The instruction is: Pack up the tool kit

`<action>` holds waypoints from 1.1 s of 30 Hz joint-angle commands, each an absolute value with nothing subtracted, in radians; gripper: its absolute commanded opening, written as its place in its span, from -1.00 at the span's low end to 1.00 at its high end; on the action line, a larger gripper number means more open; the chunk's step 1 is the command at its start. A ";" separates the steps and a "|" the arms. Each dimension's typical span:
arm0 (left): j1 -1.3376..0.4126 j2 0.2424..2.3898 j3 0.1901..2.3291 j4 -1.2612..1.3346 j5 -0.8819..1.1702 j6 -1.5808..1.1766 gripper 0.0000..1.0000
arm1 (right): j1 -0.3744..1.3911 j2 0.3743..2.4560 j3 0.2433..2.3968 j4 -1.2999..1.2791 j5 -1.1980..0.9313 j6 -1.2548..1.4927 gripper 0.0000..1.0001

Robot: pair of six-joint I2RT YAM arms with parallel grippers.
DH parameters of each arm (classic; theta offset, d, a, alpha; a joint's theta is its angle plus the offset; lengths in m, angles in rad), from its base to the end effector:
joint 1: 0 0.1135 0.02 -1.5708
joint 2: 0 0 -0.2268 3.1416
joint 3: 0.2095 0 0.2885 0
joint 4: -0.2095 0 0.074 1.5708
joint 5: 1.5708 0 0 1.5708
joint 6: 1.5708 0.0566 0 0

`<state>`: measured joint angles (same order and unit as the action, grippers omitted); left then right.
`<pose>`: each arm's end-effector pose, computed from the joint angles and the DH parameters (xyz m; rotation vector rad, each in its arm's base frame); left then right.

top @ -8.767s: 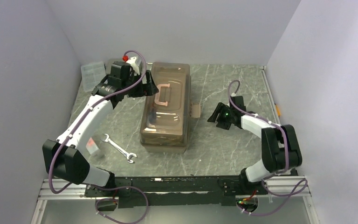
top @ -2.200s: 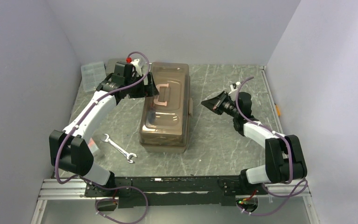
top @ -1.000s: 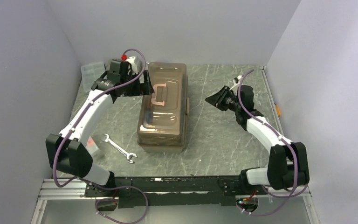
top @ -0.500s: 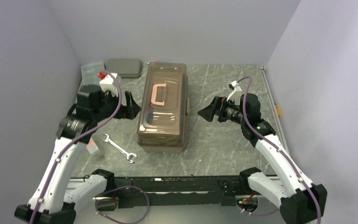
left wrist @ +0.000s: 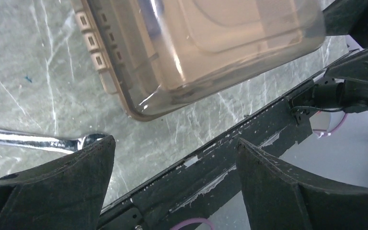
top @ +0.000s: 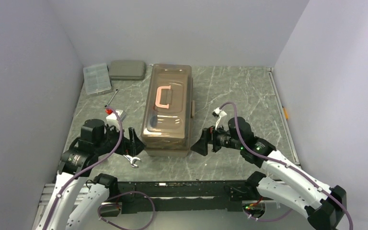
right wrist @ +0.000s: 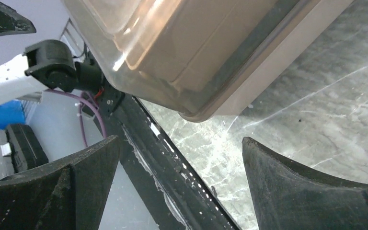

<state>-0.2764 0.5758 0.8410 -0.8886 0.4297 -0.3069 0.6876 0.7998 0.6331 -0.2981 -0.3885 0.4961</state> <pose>0.1746 -0.0741 0.2956 0.2153 2.2317 -0.7941 0.1898 0.1836 0.2319 -0.4713 2.1421 1.1053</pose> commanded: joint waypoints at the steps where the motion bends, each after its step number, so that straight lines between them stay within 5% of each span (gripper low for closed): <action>1: -0.280 0.556 0.794 -0.872 0.433 -0.338 0.90 | 0.767 0.816 0.624 -0.276 -0.231 0.539 0.99; 10: -0.345 0.638 0.653 -0.556 0.453 -0.454 0.72 | 0.777 0.797 0.625 -0.362 0.010 0.621 0.99; 16: -0.557 0.906 0.730 -0.331 0.300 -0.498 0.34 | 0.776 0.714 0.621 -0.480 0.164 0.663 0.99; 19: -0.642 1.104 0.834 -0.220 0.278 -0.494 0.30 | 0.775 0.663 0.631 -0.550 0.248 0.701 0.99; 25: -0.677 1.518 1.155 -0.099 0.287 -0.473 0.34 | 0.772 0.547 0.666 -0.683 0.412 0.764 0.99; 33: -0.640 1.989 1.709 -0.145 0.264 -0.438 0.73 | 0.770 0.486 0.688 -0.730 0.462 0.775 0.99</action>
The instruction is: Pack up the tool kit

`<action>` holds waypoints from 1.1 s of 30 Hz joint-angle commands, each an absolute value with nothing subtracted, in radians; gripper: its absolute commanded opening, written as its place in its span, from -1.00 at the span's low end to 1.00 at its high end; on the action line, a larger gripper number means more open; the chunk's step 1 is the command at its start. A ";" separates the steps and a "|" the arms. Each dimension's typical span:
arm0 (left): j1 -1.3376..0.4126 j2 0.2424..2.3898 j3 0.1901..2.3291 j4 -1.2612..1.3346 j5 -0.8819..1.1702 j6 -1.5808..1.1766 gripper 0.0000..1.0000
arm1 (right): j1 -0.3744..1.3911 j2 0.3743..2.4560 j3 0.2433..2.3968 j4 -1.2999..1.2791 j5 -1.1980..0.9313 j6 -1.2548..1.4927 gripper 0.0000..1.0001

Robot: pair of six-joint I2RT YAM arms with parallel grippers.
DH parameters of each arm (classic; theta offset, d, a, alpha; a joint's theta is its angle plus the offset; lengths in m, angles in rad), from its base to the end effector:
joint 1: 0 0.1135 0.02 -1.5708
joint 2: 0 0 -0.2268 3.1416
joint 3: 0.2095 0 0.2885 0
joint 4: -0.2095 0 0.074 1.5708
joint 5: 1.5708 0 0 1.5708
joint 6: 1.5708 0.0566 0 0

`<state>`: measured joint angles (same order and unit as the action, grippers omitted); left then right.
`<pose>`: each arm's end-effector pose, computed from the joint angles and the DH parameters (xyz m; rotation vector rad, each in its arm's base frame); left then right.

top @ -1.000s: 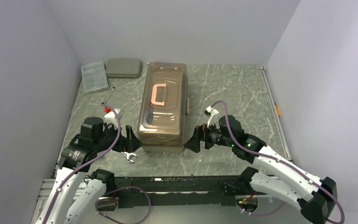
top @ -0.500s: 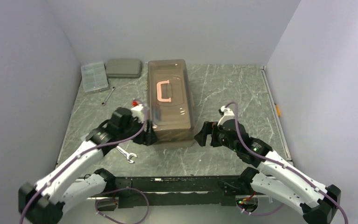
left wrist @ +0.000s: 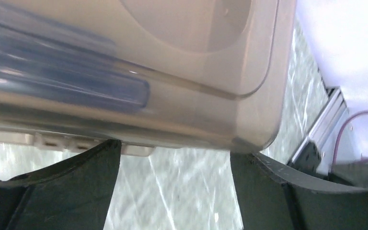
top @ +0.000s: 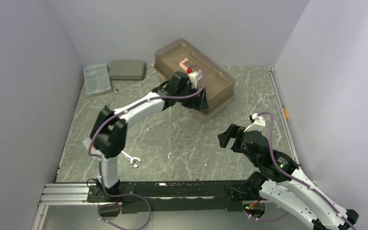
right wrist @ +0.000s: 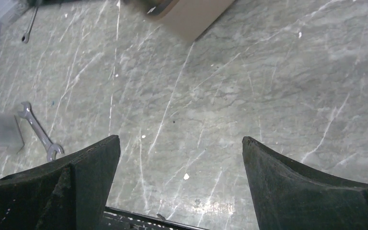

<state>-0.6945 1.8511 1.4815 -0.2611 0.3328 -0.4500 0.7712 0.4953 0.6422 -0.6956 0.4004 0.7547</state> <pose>0.3497 -0.3153 0.2103 0.4833 2.2973 -0.9738 0.1577 0.1225 0.2562 0.2214 2.1001 0.5053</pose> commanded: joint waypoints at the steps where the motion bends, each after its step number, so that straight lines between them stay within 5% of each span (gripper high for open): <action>1: -0.629 2.035 1.770 -0.137 0.290 -0.448 0.77 | 0.771 0.488 0.689 -0.729 0.462 0.775 0.99; 6: -0.597 2.048 1.865 -0.140 0.372 -0.457 0.82 | 0.771 0.503 0.687 -0.706 0.469 0.756 0.99; 14: -0.607 1.594 1.435 -0.118 0.330 -0.386 0.99 | 0.770 0.574 0.685 -0.568 0.509 0.617 0.98; 22: -0.561 1.089 0.987 -0.266 0.051 -0.326 0.99 | 0.716 0.648 0.586 -0.310 0.494 0.430 0.98; 28: -0.523 0.788 0.696 -0.209 -0.282 -0.245 0.99 | 0.372 0.576 0.413 -0.030 0.202 0.330 0.98; 33: -0.517 0.608 0.428 0.024 -0.545 -0.231 0.99 | 0.234 0.671 0.411 -0.005 0.260 0.228 0.98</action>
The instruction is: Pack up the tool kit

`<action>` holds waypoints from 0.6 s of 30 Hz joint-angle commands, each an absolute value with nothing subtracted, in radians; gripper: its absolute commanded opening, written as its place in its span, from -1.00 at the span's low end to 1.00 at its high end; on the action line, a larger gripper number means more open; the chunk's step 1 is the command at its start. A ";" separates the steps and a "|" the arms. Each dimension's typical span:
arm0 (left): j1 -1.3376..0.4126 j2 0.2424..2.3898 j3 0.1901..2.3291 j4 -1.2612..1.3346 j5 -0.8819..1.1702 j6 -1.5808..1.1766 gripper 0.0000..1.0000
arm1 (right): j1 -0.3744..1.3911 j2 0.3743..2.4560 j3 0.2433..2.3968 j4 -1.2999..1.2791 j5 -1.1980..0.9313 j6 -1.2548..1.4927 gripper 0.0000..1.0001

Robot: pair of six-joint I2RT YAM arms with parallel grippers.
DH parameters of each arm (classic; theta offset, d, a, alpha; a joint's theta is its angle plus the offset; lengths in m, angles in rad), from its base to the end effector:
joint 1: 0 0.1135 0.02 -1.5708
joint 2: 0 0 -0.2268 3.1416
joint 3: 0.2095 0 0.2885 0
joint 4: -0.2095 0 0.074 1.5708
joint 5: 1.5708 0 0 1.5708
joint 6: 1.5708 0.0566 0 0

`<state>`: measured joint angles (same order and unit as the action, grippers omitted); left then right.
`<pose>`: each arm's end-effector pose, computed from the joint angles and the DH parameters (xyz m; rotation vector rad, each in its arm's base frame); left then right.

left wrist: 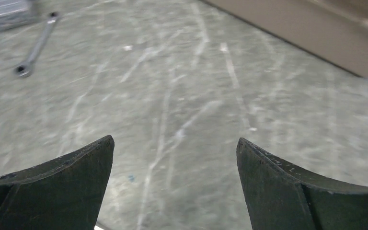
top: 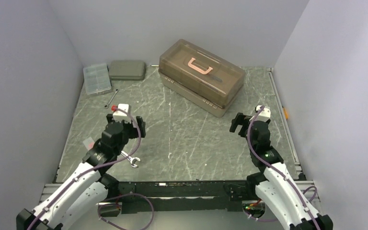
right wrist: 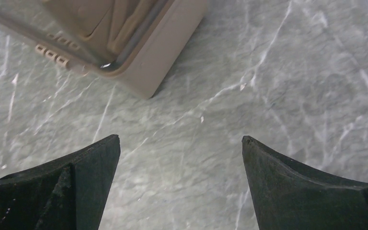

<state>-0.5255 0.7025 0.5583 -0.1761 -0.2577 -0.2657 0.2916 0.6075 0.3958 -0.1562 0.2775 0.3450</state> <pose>0.2295 -0.1164 0.2383 0.0693 1.8898 -0.2987 0.2364 0.0548 0.1961 0.2350 1.9128 0.1576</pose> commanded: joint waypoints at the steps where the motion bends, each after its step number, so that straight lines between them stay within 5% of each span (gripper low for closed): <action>1: -0.508 0.598 0.386 0.078 -0.582 -0.239 0.99 | 0.218 0.698 0.409 0.028 0.261 0.206 0.98; 9: -0.478 0.672 0.154 0.522 -0.807 -0.001 0.99 | 0.140 0.835 0.261 0.426 0.200 0.160 0.98; 18: -0.179 1.001 0.007 1.125 -0.478 0.051 0.99 | 0.039 1.149 0.195 0.898 0.220 0.111 0.98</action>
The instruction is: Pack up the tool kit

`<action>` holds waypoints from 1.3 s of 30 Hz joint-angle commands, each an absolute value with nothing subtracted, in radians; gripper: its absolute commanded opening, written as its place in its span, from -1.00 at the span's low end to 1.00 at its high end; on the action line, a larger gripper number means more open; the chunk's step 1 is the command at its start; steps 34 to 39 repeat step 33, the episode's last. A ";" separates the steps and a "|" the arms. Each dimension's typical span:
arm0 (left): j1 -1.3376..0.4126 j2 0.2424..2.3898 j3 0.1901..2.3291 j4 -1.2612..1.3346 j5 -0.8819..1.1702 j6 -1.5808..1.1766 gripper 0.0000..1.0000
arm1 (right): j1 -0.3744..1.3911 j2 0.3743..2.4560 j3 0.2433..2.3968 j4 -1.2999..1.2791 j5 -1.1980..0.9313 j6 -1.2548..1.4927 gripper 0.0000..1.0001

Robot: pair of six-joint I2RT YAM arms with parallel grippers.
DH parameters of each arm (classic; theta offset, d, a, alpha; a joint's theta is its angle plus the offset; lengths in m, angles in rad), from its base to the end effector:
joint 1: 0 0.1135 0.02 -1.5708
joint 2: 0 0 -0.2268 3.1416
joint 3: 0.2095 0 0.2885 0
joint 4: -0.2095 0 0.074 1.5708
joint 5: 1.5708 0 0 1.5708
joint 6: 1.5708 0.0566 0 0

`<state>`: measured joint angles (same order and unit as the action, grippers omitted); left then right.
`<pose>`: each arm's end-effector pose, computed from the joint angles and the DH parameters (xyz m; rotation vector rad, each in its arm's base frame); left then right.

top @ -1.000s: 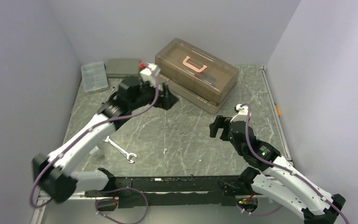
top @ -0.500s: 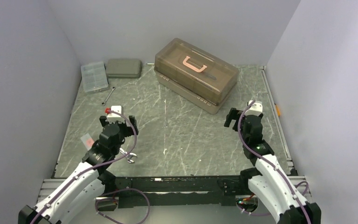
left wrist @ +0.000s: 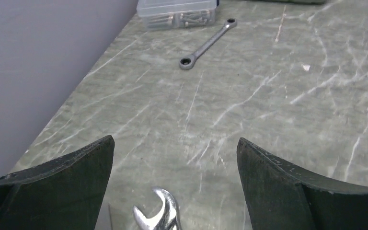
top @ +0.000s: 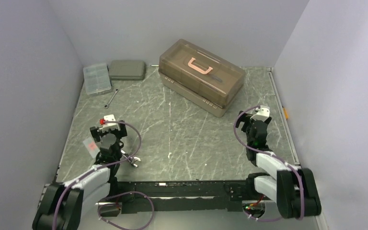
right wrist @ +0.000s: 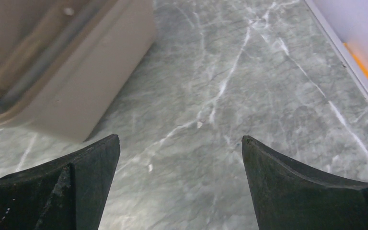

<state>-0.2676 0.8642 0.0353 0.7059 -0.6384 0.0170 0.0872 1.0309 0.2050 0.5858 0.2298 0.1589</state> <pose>0.2271 -0.0273 0.1039 -0.2379 1.6646 0.3509 0.2643 0.0102 0.1106 0.2271 1.7902 -0.0327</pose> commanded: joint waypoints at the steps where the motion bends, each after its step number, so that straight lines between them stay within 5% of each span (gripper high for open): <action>1: -0.156 1.054 0.003 1.212 -0.427 0.071 0.99 | 0.023 1.184 0.198 0.920 0.207 0.112 0.98; 9: -0.083 1.383 0.101 1.379 -0.213 0.165 0.96 | -0.031 1.376 0.195 1.127 0.172 0.073 0.98; 11: -0.074 1.324 0.155 1.165 -0.194 0.137 0.94 | -0.033 1.485 0.183 1.263 0.204 0.078 0.99; 15: -0.036 1.332 0.214 1.052 -0.197 0.089 0.95 | -0.031 1.474 0.244 1.127 0.176 0.066 0.99; 39: -0.023 1.352 0.211 1.100 -0.174 0.087 0.99 | -0.029 1.477 0.247 1.122 0.170 0.055 0.99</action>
